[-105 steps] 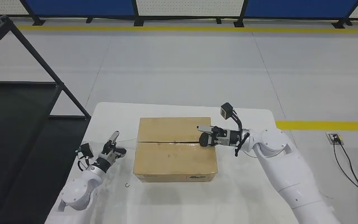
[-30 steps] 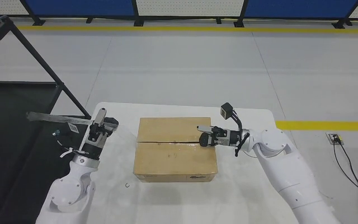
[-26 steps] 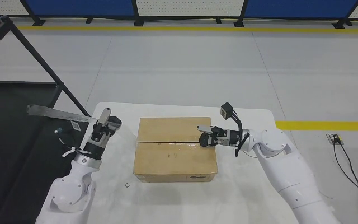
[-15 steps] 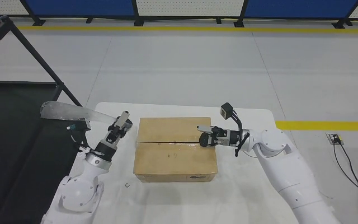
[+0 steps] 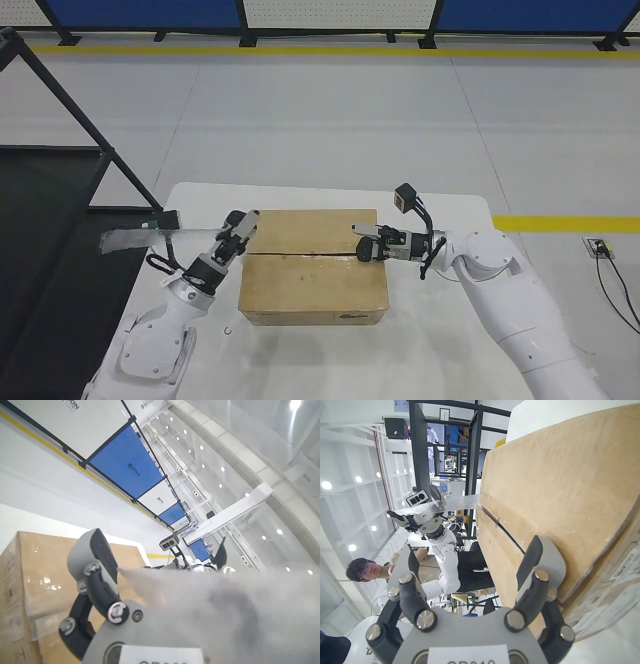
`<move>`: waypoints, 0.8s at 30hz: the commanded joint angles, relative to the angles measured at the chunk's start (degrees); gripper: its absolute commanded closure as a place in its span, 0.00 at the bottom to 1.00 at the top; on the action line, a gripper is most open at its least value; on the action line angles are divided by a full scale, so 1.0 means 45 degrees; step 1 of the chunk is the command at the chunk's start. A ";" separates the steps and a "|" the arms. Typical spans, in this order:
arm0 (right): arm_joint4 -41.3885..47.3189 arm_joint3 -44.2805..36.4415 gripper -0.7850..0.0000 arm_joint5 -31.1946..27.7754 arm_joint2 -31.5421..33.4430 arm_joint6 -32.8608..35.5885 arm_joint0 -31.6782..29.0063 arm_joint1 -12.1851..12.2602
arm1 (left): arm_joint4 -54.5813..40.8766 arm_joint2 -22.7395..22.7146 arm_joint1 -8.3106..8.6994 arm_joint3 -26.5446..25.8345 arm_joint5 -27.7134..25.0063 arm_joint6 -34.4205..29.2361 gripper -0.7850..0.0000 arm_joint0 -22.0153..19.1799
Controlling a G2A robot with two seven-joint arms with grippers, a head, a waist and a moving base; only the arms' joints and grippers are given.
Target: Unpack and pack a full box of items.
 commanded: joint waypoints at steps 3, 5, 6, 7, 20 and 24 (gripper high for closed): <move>0.0000 0.0000 0.00 0.0000 0.0000 0.0000 0.0000 0.0000 | 0.0154 0.0209 -0.0014 -0.0152 0.0409 -0.0228 0.00 -0.0132; 0.0000 0.0000 0.00 0.0000 0.0000 0.0000 0.0000 0.0000 | 0.0278 0.0319 -0.0019 -0.0174 0.0602 -0.0381 0.00 -0.0282; 0.0000 0.0000 0.00 0.0000 0.0000 0.0000 0.0000 0.0000 | 0.0358 0.0394 -0.0022 -0.0176 0.0684 -0.0471 0.00 -0.0346; 0.0000 0.0000 0.00 0.0000 0.0000 0.0000 0.0000 0.0000 | 0.0453 0.0458 -0.0024 -0.0188 0.0749 -0.0535 0.00 -0.0412; 0.0000 0.0000 0.00 0.0000 0.0000 0.0000 0.0000 0.0000 | 0.1492 0.1070 -0.0003 -0.0282 0.1137 -0.1782 0.00 -0.1049; 0.0000 0.0000 0.00 0.0000 0.0000 0.0000 0.0000 0.0000 | 0.1830 0.1253 -0.0002 -0.0233 0.1398 -0.2019 0.00 -0.1215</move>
